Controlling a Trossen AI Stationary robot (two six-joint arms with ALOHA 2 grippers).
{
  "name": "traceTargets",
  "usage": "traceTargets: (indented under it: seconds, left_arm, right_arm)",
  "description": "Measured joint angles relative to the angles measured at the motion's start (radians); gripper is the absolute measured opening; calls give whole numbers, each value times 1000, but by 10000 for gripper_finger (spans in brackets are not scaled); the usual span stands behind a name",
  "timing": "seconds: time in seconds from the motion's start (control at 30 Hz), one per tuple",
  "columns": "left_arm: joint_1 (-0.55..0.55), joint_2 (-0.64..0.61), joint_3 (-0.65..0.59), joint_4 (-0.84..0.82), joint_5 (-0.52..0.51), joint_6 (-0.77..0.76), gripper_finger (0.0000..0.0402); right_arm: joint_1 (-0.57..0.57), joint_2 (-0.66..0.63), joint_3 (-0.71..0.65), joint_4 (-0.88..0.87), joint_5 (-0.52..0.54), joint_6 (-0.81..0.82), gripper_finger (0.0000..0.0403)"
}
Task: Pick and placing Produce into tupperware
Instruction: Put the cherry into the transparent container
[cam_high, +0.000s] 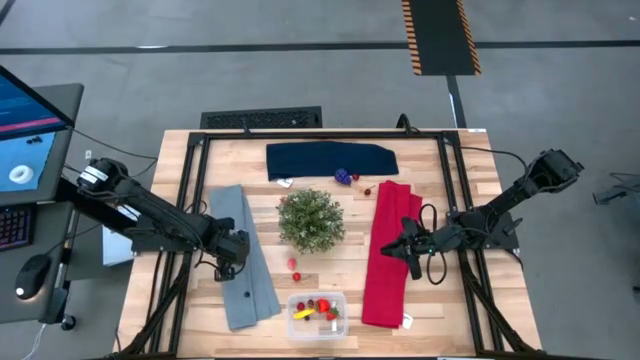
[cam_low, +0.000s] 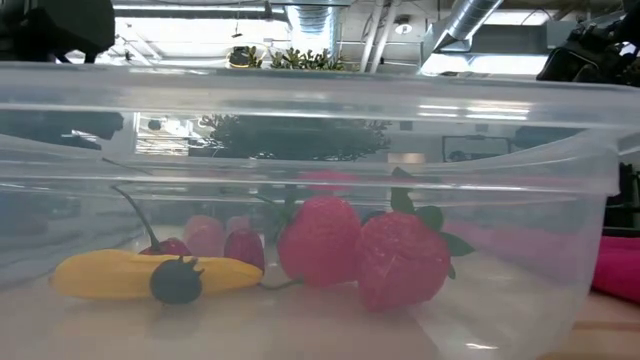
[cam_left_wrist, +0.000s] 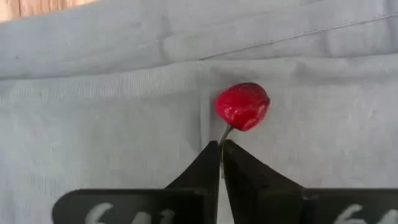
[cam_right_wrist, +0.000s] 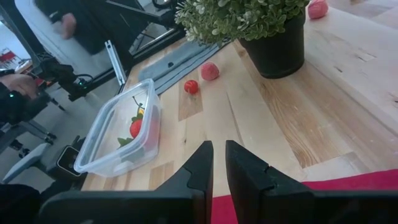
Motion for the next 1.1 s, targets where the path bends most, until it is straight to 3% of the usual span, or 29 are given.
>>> traceTargets:
  seconds: [0.23, 0.5, 0.7, 0.93, 1.1]
  left_arm:
    - [0, 0, 54, -4, -2, 18, 1]
    - [-59, 0, 221, 23, -16, 13, 0]
    - [-125, -1, 292, 219, -106, 11, 0]
    - [-127, 3, 296, 440, -72, 40, 0]
    - [-127, 91, 296, 630, -68, 37, 0]
  right_arm:
    - [0, 0, 0, 0, 0, 0, 65]
    - [0, 0, 0, -1, 0, 0, 65]
    - [0, 0, 0, -3, 0, 0, 65]
    - [0, 0, 0, 0, 0, 0, 65]
    - [-1, 0, 0, 0, 0, 0, 65]
